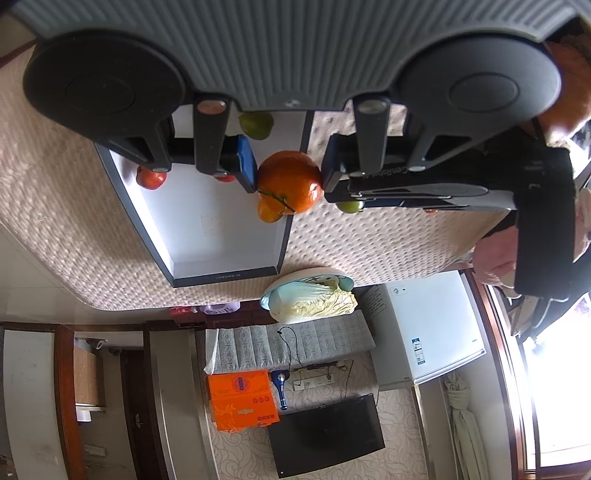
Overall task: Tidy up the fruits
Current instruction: 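Carry the green tomato with the left tool while the right tool carries the mandarin over the box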
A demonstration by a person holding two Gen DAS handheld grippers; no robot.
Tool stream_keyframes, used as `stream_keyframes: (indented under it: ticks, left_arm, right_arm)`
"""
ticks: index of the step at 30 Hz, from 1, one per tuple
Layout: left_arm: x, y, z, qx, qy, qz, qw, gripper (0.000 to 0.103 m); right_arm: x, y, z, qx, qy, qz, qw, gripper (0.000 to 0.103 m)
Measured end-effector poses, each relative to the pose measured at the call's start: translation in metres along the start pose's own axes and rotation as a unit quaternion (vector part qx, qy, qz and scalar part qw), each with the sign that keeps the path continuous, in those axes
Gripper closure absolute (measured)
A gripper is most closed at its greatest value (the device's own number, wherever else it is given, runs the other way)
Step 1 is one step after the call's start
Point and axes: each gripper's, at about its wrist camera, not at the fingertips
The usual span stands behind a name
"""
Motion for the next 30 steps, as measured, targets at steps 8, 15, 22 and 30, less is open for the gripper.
stream_keyframes:
  ticks: [8, 15, 22, 30]
  left_arm:
    - [0.007, -0.003, -0.001, 0.005, 0.012, -0.007, 0.9999, 0.067]
    - [0.009, -0.002, -0.001, 0.005, 0.007, -0.013, 0.9999, 0.067]
    - [0.016, 0.003, 0.0, 0.002, 0.004, -0.021, 0.9998, 0.067]
    - [0.03, 0.011, -0.001, 0.0, 0.014, -0.04, 0.9991, 0.067]
  right_arm:
    - [0.007, -0.006, 0.0, 0.007, 0.007, -0.009, 1.0, 0.063]
    - [0.015, -0.008, -0.001, -0.004, 0.018, -0.03, 0.999, 0.063]
    - [0.029, -0.011, -0.007, -0.019, 0.035, -0.061, 0.997, 0.063]
    - [0.047, -0.021, -0.012, -0.014, 0.075, -0.088, 0.993, 0.063]
Point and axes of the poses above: each gripper's, at about its wrist camera, not at the fingertips, and y roughly the way its jaws point, x to its right, z to its top, and after that the axes turned 14 degrees about -y, right-handed
